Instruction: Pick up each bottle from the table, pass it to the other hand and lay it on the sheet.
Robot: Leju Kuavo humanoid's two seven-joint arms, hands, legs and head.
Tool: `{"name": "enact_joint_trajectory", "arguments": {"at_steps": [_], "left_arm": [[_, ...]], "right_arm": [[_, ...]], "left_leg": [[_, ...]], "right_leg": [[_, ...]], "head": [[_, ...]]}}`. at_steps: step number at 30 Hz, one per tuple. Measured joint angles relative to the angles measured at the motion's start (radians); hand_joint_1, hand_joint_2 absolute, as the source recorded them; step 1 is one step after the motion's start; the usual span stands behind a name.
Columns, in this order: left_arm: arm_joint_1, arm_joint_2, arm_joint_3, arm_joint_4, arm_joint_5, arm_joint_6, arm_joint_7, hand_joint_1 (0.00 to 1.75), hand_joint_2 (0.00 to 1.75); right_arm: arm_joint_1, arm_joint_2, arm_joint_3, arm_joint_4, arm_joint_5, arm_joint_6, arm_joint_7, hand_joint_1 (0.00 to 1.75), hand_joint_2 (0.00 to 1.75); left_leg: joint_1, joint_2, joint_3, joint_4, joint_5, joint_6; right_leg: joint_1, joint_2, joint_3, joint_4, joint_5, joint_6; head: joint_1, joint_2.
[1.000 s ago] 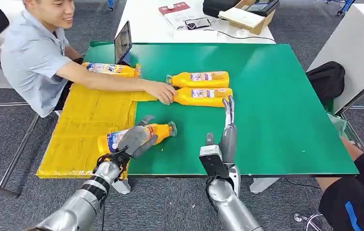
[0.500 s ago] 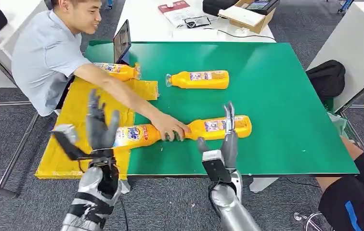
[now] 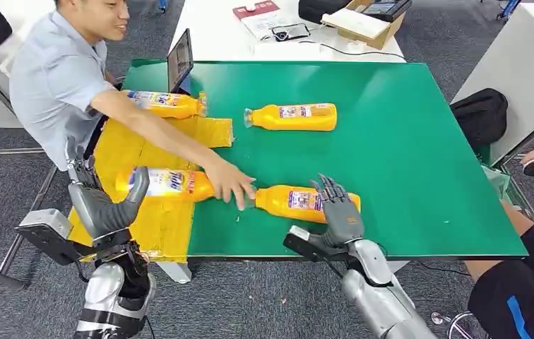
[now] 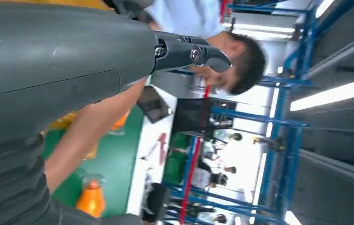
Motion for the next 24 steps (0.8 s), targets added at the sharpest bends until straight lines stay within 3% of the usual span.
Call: {"name": "enact_joint_trajectory", "arguments": {"at_steps": [8,24], "left_arm": [[-0.002,0.012,-0.008,0.0,-0.01,0.006,0.019,0.0,1.75],[-0.003,0.023,-0.023,0.001,-0.012,0.006,0.024,0.0,1.75]], "right_arm": [[-0.071,-0.024,0.021,0.123,0.065,-0.009,0.063,0.0,1.75],[-0.125,-0.024,0.042,0.2,0.086,-0.026,0.076,0.0,1.75]], "left_leg": [[0.0,0.001,0.0,0.0,0.0,0.0],[0.0,0.001,0.001,0.0,0.0,0.0]], "right_leg": [[0.0,0.0,-0.001,0.0,0.0,0.0],[0.0,0.0,0.0,0.0,0.0,0.0]], "head": [[0.0,0.0],[0.0,0.0]]}}
